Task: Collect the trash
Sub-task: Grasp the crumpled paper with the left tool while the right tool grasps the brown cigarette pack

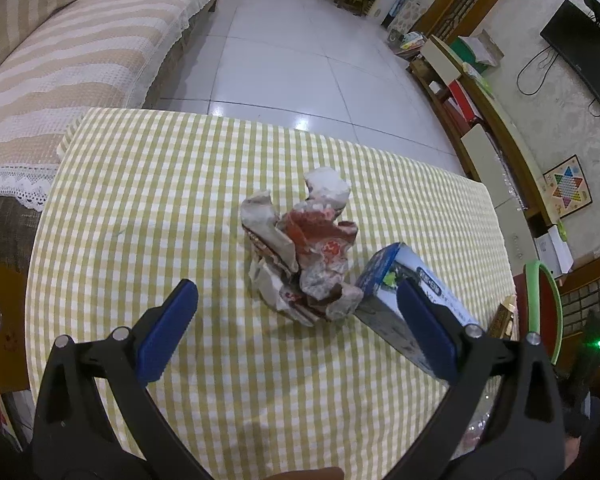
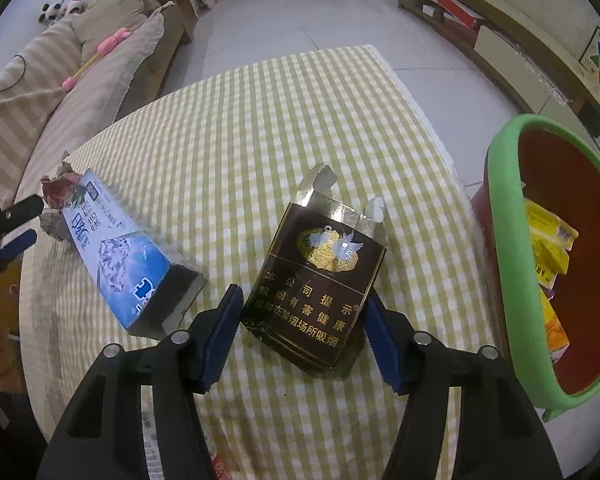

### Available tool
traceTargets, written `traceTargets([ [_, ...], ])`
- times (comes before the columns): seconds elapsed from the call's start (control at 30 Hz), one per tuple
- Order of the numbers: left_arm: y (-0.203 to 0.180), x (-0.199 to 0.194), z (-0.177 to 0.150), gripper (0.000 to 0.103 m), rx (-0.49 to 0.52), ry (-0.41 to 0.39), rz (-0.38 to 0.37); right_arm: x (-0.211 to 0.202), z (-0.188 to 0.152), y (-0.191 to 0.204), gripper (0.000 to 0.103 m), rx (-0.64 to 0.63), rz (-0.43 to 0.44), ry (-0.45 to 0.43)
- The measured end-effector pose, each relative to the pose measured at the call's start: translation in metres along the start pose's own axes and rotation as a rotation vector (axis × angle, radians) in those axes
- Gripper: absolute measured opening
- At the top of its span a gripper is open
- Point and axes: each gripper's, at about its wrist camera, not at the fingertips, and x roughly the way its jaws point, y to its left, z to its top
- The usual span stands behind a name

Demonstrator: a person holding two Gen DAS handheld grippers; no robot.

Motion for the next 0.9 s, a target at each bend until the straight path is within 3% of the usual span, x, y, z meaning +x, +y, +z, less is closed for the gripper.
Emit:
traceTargets([
  [0.3, -0.003, 0.026, 0.007, 0.096, -0.004, 0.030, 0.047, 0.000, 0.000, 0.003, 0.057, -0.031, 0.004, -0.003],
  [0.37, 0.003, 0.026, 0.007, 0.085, -0.041, 0.028, 0.004, 0.000, -0.002, 0.001, 0.056, -0.033, 0.007, -0.006],
  [0.43, 0.013, 0.026, 0.006, 0.065, -0.075, 0.028, -0.032, 0.000, -0.002, 0.002, 0.056, -0.034, 0.008, -0.007],
  [0.5, 0.019, 0.024, 0.007, 0.053, -0.100, 0.027, -0.036, -0.001, -0.002, 0.000, 0.056, -0.029, 0.016, -0.008],
  [0.8, 0.019, 0.028, 0.009, 0.061, -0.097, 0.027, -0.041, -0.003, 0.000, -0.002, 0.056, -0.029, 0.016, -0.006],
  [0.9, -0.010, 0.039, 0.013, 0.077, 0.006, 0.036, -0.014, -0.002, 0.000, -0.002, 0.056, -0.031, 0.017, -0.002],
])
